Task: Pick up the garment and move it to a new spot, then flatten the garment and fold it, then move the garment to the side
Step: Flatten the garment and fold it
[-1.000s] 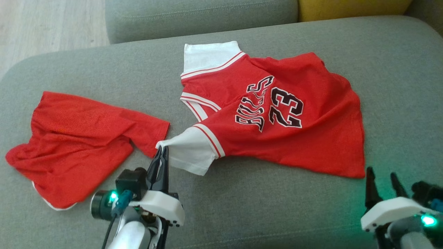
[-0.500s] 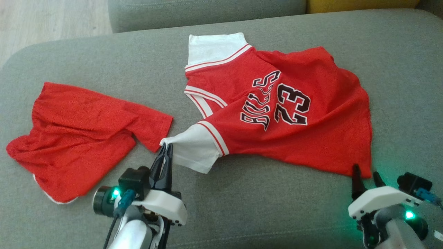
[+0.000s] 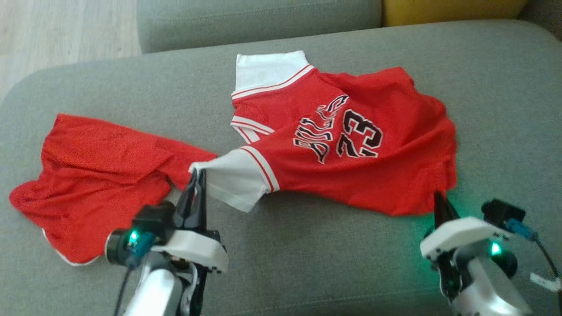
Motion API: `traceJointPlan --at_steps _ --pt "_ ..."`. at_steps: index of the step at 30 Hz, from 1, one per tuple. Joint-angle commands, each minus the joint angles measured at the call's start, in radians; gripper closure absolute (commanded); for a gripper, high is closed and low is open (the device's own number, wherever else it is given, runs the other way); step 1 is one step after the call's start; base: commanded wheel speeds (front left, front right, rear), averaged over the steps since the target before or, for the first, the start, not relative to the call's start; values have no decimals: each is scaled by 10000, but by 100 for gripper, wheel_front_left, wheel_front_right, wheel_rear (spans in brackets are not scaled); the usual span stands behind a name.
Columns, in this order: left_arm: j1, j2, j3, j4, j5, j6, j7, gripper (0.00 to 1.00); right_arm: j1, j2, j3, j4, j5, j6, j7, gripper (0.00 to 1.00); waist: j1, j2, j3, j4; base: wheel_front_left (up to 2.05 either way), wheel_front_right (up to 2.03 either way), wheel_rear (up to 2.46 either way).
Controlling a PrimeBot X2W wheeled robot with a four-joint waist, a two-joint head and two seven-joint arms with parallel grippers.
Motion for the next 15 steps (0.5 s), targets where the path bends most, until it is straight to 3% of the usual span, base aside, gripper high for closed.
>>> traceJointPlan --at_steps 1,10,15 --pt "-413 -1 519 -512 -223 -59 -133 100 -388 30 320 -675 5 40 -229 100 0 0 -146 -122 0 0 0" --pt "-1992 -28 1430 -2222 -1382 -676 3 100 -1115 -127 402 -5378 -595 40 342 100 0 0 -772 -440 0 0 0" --pt "-3344 -6 1812 -3443 -1784 -708 458 100 -1704 -318 445 -7646 -883 40 924 100 0 0 -1046 -574 0 0 0"
